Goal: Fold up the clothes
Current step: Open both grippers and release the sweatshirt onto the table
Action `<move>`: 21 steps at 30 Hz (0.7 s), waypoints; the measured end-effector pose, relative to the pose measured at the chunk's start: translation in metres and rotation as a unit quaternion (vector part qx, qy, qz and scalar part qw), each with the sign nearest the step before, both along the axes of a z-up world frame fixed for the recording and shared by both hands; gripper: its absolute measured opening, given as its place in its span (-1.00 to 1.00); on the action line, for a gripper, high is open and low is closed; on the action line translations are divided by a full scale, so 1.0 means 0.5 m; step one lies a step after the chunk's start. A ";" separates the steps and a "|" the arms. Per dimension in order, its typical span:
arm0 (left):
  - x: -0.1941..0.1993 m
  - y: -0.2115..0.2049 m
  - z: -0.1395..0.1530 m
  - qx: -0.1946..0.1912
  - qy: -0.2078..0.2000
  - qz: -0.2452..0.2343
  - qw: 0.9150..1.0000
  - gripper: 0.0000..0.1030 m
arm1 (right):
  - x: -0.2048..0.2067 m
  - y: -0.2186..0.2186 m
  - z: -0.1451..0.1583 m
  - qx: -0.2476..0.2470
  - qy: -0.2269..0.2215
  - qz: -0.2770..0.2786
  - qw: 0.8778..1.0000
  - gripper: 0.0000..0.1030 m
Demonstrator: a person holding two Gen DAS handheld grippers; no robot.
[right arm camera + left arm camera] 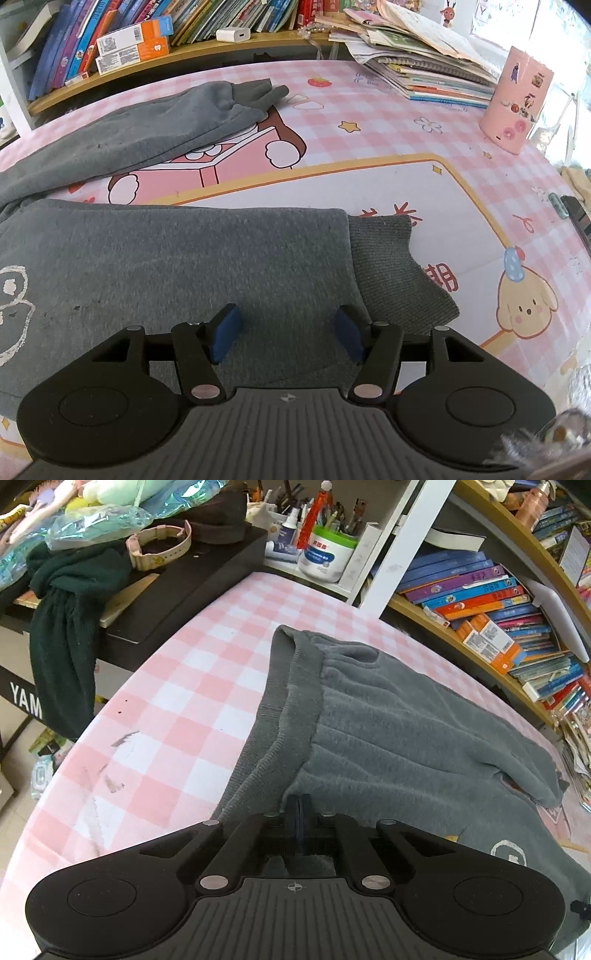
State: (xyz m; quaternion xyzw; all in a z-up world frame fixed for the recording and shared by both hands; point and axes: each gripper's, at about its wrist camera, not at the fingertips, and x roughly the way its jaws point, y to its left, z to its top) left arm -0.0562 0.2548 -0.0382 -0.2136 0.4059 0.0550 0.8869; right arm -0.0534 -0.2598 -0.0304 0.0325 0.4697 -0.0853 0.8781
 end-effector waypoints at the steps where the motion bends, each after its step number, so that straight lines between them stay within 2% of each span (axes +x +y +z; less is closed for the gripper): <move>1: 0.000 0.000 0.000 0.000 0.000 -0.003 1.000 -0.91 | 0.000 0.001 0.000 -0.001 -0.001 -0.002 1.000 0.11; 5: -0.010 -0.007 0.010 0.008 -0.005 -0.011 1.000 -0.91 | -0.013 0.010 0.014 -0.004 -0.009 -0.006 1.000 0.11; 7: -0.025 -0.017 0.022 0.013 -0.018 -0.014 1.000 -0.84 | -0.021 0.018 0.025 -0.002 -0.018 -0.003 1.000 0.11; 11: -0.054 -0.042 0.038 0.001 -0.042 -0.024 0.999 -0.53 | -0.025 0.033 0.044 -0.001 -0.031 0.008 0.999 0.12; 16: -0.059 -0.093 0.052 0.000 -0.049 -0.054 0.997 -0.46 | 0.004 0.046 0.062 0.009 -0.046 0.022 0.999 0.12; 21: -0.061 -0.157 0.058 0.003 -0.055 -0.071 0.996 -0.08 | 0.051 0.053 0.073 0.018 -0.057 0.053 0.997 0.14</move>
